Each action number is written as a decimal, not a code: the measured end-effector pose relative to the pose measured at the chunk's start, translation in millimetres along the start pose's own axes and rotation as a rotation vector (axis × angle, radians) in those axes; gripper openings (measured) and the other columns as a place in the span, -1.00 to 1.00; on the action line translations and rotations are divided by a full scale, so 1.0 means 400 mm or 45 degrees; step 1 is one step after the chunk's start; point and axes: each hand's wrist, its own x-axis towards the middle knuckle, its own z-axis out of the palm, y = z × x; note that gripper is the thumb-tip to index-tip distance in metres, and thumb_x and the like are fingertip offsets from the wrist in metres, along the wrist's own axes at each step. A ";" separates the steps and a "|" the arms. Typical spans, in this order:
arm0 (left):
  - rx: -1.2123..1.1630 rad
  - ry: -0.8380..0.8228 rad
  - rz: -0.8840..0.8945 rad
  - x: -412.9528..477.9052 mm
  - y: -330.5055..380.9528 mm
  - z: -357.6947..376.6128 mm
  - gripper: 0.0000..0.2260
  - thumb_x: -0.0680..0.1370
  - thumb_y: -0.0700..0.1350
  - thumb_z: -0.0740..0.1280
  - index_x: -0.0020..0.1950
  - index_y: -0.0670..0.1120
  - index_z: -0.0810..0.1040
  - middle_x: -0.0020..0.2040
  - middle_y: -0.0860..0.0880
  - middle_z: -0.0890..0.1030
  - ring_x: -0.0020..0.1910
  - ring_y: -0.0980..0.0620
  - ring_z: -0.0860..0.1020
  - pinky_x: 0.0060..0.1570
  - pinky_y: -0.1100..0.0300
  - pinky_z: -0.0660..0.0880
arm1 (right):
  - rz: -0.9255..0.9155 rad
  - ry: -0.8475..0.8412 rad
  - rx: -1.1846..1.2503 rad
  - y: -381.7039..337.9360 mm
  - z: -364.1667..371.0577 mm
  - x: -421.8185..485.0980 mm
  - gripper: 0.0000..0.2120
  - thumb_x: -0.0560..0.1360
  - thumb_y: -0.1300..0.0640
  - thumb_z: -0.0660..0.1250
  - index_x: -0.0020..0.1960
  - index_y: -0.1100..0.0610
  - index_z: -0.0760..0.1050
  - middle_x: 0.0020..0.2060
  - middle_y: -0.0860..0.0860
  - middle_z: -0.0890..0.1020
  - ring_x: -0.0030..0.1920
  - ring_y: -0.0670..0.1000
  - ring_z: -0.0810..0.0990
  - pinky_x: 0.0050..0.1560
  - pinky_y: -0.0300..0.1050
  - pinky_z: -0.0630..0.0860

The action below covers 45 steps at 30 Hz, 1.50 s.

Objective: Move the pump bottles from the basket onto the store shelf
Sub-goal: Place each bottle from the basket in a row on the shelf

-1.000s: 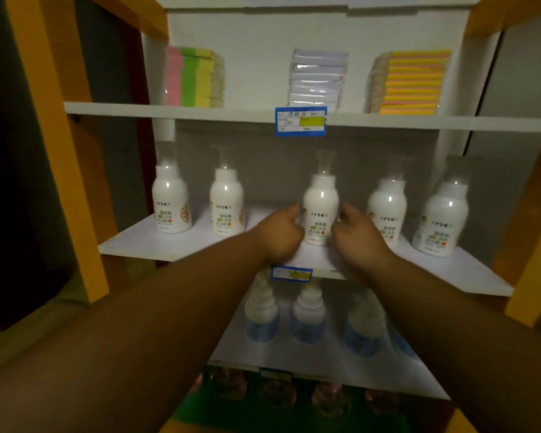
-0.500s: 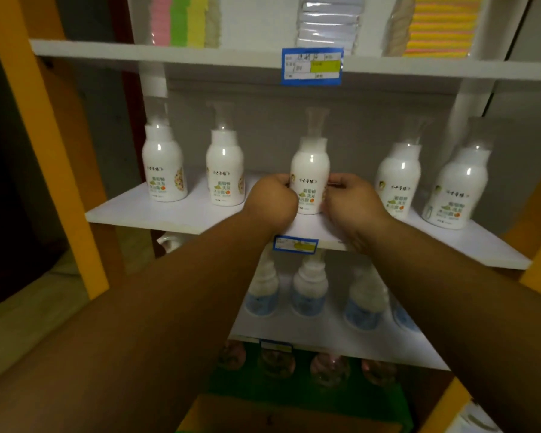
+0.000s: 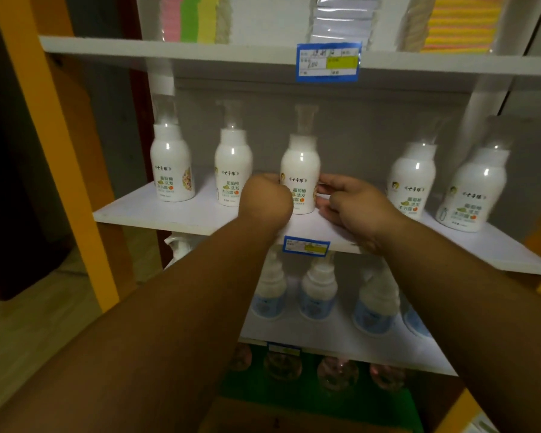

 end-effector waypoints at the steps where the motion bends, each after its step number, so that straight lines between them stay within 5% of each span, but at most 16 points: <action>1: -0.080 -0.024 -0.015 -0.002 -0.003 -0.008 -0.79 0.60 -0.29 0.25 0.10 -0.22 0.67 0.02 -0.20 0.70 0.00 -0.18 0.67 0.10 -0.08 0.60 | 0.006 -0.006 0.005 0.002 -0.003 0.001 -0.54 0.58 0.43 0.16 0.39 0.13 0.52 -0.05 -0.13 0.70 0.31 0.14 0.56 0.36 0.08 0.48; 5: -0.280 -0.213 -0.037 -0.018 -0.013 -0.043 -0.69 0.58 -0.36 0.19 -0.06 -0.10 0.69 -0.07 -0.15 0.73 -0.23 0.01 0.70 -0.28 0.20 0.59 | 0.000 -0.066 -0.010 0.009 -0.007 -0.002 -0.60 0.58 0.37 0.20 0.09 -0.05 0.65 -0.14 -0.16 0.76 0.33 0.22 0.53 0.35 0.11 0.47; 8: -0.225 -0.324 -0.031 -0.027 -0.011 -0.060 -0.65 0.59 -0.37 0.16 -0.03 -0.05 0.68 -0.01 -0.10 0.73 -0.08 0.00 0.71 -0.19 0.23 0.61 | -0.050 -0.094 -0.042 0.010 -0.008 -0.010 -0.65 0.60 0.30 0.25 -0.05 -0.11 0.66 -0.05 -0.05 0.76 0.33 0.32 0.50 0.38 0.25 0.43; 12: -0.022 -0.331 0.072 -0.033 -0.004 -0.053 -0.67 0.60 -0.33 0.16 0.20 -0.10 0.65 0.07 -0.07 0.71 0.06 -0.04 0.68 0.15 0.02 0.58 | -0.233 -0.137 -0.325 0.005 -0.009 -0.026 -0.68 0.62 0.19 0.24 0.26 -0.09 0.60 0.14 -0.05 0.71 0.21 0.08 0.65 0.36 0.19 0.48; 18: -0.020 -0.306 0.070 -0.037 -0.010 -0.047 -0.71 0.62 -0.26 0.18 0.17 -0.06 0.66 0.06 -0.05 0.72 0.04 -0.07 0.68 0.15 -0.07 0.58 | -0.334 -0.162 -0.566 -0.004 -0.003 -0.046 -0.60 0.62 0.20 0.26 0.44 0.02 0.47 0.25 -0.06 0.65 0.22 -0.06 0.62 0.35 0.06 0.50; 24: 0.092 -0.170 0.134 -0.048 -0.010 -0.036 -0.67 0.57 -0.21 0.24 0.30 0.00 0.56 0.14 0.01 0.67 0.05 0.02 0.65 -0.16 0.27 0.55 | -0.351 -0.041 -0.684 -0.009 0.008 -0.051 -0.61 0.59 0.11 0.28 0.42 0.00 0.45 0.27 0.03 0.63 0.23 0.07 0.62 0.26 0.07 0.55; 29: 0.353 0.143 0.452 -0.154 -0.075 -0.026 -0.50 0.60 0.00 0.31 0.54 0.09 0.28 0.46 0.06 0.42 0.38 0.15 0.38 0.33 0.15 0.38 | -0.389 0.200 -0.731 0.037 -0.079 -0.114 -0.30 0.56 -0.11 0.33 0.61 -0.05 0.12 0.55 -0.02 0.33 0.49 0.03 0.37 0.41 -0.05 0.34; 33: 0.468 -0.083 0.745 -0.197 -0.048 0.023 -0.34 0.48 0.22 0.39 0.54 0.10 0.28 0.47 0.15 0.36 0.35 0.37 0.25 0.37 0.37 0.25 | -0.491 0.439 -0.888 0.064 -0.226 -0.151 -0.25 0.53 -0.08 0.40 0.60 -0.07 0.11 0.59 -0.07 0.22 0.55 0.02 0.27 0.44 -0.10 0.20; 37: 0.556 -0.387 0.613 -0.149 0.052 0.143 -0.15 0.43 0.31 0.39 0.60 0.12 0.08 0.55 0.07 0.30 0.45 0.08 0.35 0.27 0.25 0.24 | -0.451 0.388 -1.070 0.054 -0.288 -0.141 -0.16 0.51 -0.03 0.43 0.63 0.01 0.03 0.60 0.02 0.20 0.55 0.09 0.27 0.52 0.05 0.24; 42: 0.767 -0.482 0.487 -0.062 0.074 0.248 -0.11 0.47 0.20 0.43 0.62 -0.02 0.01 0.57 -0.06 0.26 0.50 -0.05 0.32 0.38 0.09 0.28 | -0.221 0.269 -0.833 0.041 -0.290 -0.118 -0.03 0.47 0.04 0.50 0.62 0.10 -0.10 0.44 0.10 0.44 0.39 0.13 0.50 0.38 0.18 0.45; 45: 0.823 -0.466 0.463 -0.041 0.058 0.281 -0.17 0.51 0.13 0.42 0.62 -0.05 0.03 0.55 -0.08 0.30 0.48 -0.07 0.35 0.37 0.08 0.32 | -0.109 0.278 -0.778 0.043 -0.307 -0.102 -0.31 0.50 0.01 0.47 0.49 0.12 0.19 0.32 0.09 0.56 0.30 0.13 0.58 0.31 0.18 0.51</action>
